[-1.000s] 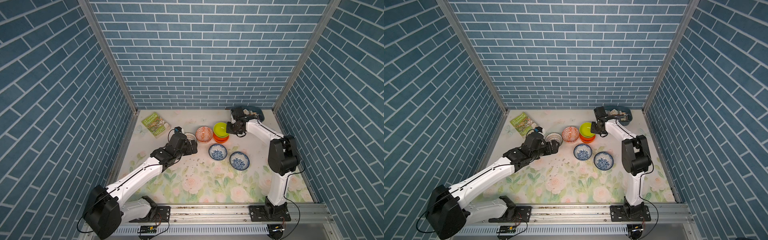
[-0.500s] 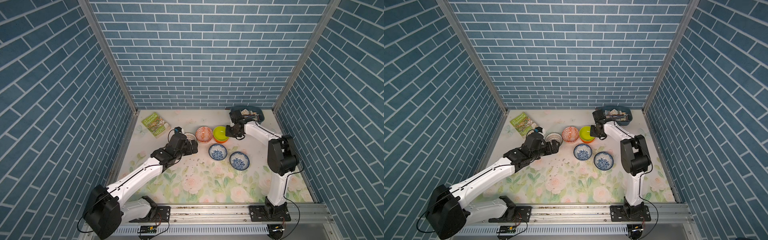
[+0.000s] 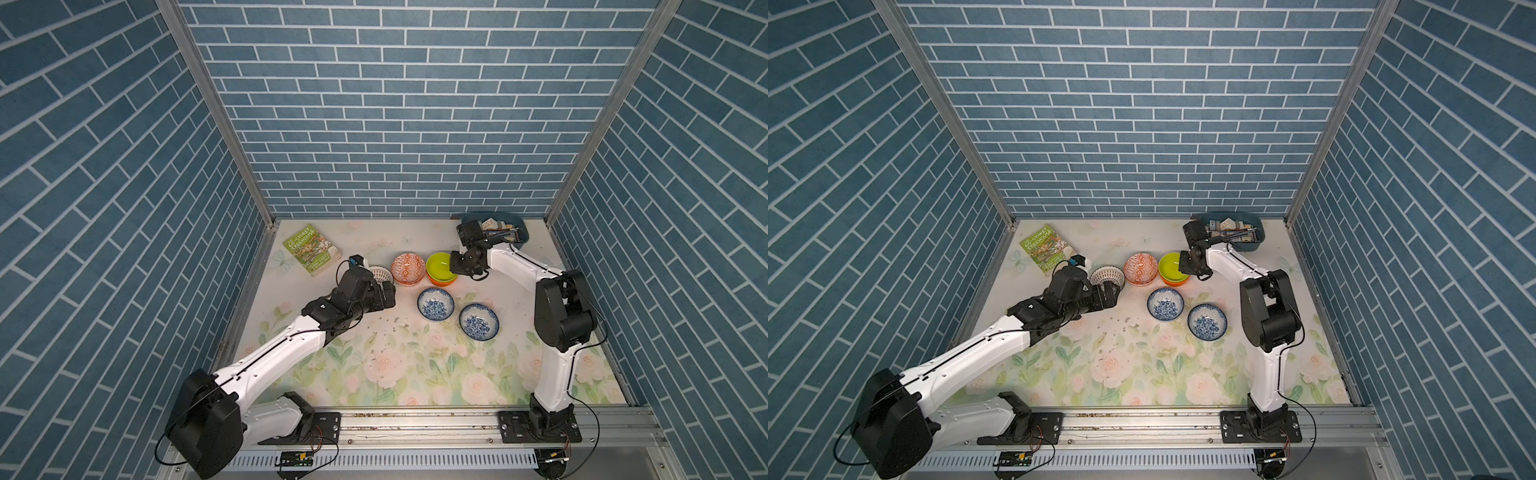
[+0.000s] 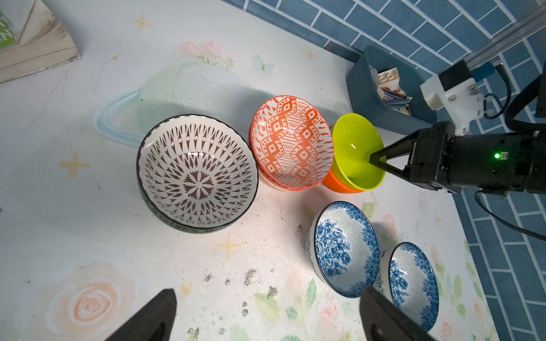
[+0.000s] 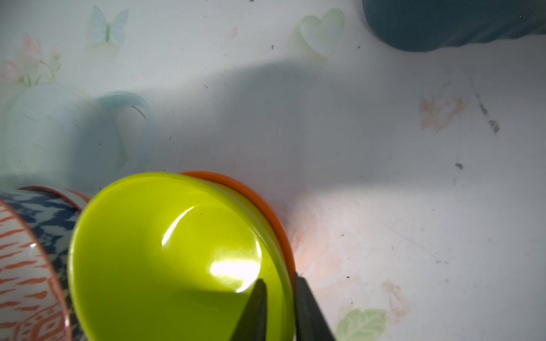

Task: Stack the bowls
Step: Place the bowl on the bowl, then move the bowl to the center of the board.

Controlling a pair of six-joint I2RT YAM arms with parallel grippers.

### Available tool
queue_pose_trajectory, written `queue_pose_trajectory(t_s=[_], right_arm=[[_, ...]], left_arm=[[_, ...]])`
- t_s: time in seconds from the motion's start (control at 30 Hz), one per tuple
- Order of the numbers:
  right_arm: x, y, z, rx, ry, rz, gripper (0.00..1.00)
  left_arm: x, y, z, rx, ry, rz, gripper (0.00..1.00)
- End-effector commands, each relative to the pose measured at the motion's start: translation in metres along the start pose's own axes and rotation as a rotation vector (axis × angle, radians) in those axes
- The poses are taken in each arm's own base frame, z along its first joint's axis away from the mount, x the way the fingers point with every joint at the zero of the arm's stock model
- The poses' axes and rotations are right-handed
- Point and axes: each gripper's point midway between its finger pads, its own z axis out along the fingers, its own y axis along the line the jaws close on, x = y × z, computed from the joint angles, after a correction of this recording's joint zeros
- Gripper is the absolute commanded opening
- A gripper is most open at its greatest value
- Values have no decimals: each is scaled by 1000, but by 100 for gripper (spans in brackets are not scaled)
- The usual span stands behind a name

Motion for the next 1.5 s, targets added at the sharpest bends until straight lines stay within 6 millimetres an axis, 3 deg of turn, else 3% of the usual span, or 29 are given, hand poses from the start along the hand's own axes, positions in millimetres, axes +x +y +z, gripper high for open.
queue_pose_trajectory(t_s=[0.0, 0.3, 0.57, 0.73, 0.9, 1.2, 1.47], right_arm=[[1, 10, -9, -13, -4, -13, 32], [-5, 11, -33, -11, -45, -12, 46], [-7, 8, -85, -37, -139, -6, 57], [12, -3, -113, -49, -169, 1, 58], [46, -22, -130, -52, -182, 27, 58], [97, -46, -133, -57, -175, 68, 60], [104, -48, -134, -66, -171, 68, 60]], left_arm=[[-5, -1, 0, 7, -12, -6, 100], [-3, -7, 1, 36, -2, -27, 100], [7, -11, 2, 76, 21, -48, 100], [20, -21, 7, 102, 44, -52, 100], [38, -41, 21, 139, 83, -38, 99], [71, -78, 65, 171, 179, 18, 98], [82, -88, 90, 170, 205, 28, 95]])
